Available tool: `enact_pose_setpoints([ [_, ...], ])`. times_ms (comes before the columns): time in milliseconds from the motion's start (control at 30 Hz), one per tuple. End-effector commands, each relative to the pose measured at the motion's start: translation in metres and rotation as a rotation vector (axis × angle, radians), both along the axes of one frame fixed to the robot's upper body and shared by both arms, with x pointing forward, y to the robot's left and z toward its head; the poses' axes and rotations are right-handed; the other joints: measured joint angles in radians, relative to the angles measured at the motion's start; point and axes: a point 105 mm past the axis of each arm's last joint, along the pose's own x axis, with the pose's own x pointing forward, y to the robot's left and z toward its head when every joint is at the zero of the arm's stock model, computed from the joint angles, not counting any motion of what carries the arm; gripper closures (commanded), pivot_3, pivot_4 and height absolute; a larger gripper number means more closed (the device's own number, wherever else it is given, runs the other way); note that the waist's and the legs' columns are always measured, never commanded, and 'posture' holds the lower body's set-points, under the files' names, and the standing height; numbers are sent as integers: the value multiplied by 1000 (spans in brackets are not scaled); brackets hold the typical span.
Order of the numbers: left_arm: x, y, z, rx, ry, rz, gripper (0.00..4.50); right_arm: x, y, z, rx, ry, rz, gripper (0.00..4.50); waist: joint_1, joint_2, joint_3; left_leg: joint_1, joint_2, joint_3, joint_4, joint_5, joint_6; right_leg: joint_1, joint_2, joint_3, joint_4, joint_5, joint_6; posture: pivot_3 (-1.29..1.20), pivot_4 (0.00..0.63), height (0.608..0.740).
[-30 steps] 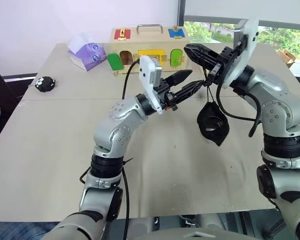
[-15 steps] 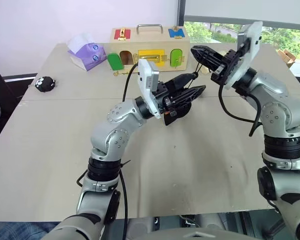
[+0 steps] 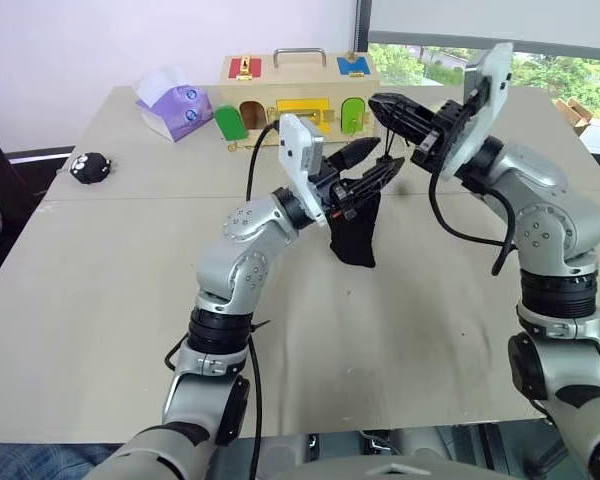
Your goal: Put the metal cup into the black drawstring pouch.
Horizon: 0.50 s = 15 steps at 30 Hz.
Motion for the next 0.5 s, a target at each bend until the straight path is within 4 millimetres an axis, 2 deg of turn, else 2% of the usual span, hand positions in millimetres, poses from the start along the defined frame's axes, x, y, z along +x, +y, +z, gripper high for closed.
enact_pose_setpoints([
  [33, -5, -6, 6, -4, -40, -27, 1755, -16, 4, 23, 17, -82, 37, 4500, 0, 0, 0, 0, 0, 0, 0, 0, 0, 0, 0, 0, 0, 0, 0, 0, 150, 740],
  [67, -5, -6, 5, -5, -40, -29, 1755, -16, 5, 23, 16, -83, 39, 4500, 0, 0, 0, 0, 0, 0, 0, 0, 0, 0, 0, 0, 0, 0, 0, 0, 150, 740],
  [100, -5, -6, 6, -12, -37, -32, 2264, -17, 5, 24, 15, -83, 41, 4500, 0, 0, 0, 0, 0, 0, 0, 0, 0, 0, 0, 0, 0, 0, 0, 0, 150, 740],
  [167, -4, -7, 6, -20, -35, -31, 2998, -19, 5, 24, 12, -85, 46, 4500, 0, 0, 0, 0, 0, 0, 0, 0, 0, 0, 0, 0, 0, 0, 0, 0, 150, 740],
  [200, -5, -7, 6, -22, -35, -34, 3714, -19, 6, 25, 12, -85, 49, 4500, 0, 0, 0, 0, 0, 0, 0, 0, 0, 0, 0, 0, 0, 0, 0, 0, 150, 740],
  [233, -4, -6, 6, -19, -36, -29, 3843, -21, 6, 25, 12, -86, 54, 4500, -1, 0, 0, 0, 0, 0, 0, 0, 0, 0, 0, 0, 0, 0, 0, 0, 150, 740],
  [267, -3, -6, 6, -17, -37, -25, 4269, -21, 6, 26, 13, -86, 57, 4500, -1, 0, 0, 0, 0, 0, 0, 0, 0, 0, 0, 0, 0, 0, 0, 0, 150, 740],
  [433, -1, -5, -1, 4, -33, -12, 4293, -28, 6, 30, 60, -87, 102, 4500, 0, 0, 0, 0, 0, 0, 0, 0, 0, 0, 0, 0, 0, 0, 0, 0, 150, 740],
  [500, 1, -4, -8, 44, -33, 10, 4293, -31, 3, 38, 118, -83, 129, 4500, -1, 0, 0, 0, 0, 0, 0, 0, 0, 0, 0, 0, 0, 0, 0, 0, 150, 740],
])
